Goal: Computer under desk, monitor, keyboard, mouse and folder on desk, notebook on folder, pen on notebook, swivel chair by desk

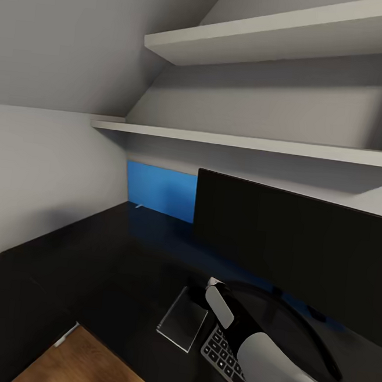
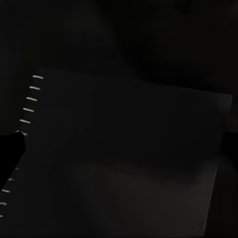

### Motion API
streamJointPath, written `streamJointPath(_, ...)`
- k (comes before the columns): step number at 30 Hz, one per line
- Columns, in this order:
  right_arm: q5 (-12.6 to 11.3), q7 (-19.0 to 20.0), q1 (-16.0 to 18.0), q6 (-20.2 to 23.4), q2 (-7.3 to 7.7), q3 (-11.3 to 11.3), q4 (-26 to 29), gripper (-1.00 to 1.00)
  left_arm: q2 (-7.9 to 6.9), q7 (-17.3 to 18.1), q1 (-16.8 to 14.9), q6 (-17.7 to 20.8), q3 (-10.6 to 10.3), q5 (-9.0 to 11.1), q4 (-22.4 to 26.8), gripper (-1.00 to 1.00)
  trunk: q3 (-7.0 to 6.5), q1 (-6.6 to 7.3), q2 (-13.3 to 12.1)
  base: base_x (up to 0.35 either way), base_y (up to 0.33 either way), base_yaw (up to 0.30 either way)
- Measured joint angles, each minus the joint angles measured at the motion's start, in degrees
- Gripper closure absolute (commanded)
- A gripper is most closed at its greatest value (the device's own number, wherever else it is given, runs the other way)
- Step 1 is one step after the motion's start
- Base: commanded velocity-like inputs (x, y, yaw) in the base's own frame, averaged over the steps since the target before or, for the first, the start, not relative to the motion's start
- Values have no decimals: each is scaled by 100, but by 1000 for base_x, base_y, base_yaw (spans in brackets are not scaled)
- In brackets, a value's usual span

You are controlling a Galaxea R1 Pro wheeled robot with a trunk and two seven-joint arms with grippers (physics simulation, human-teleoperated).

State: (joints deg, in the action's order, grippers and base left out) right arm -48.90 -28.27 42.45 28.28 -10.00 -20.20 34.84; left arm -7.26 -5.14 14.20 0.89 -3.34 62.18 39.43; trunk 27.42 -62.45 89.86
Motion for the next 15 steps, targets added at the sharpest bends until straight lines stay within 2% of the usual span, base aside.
streamJointPath(15,-31,7,-3,-6,0,4,-1,-100,3,-1,0,-8,0,-1,0,-100,-28,0,0,0,0,232)
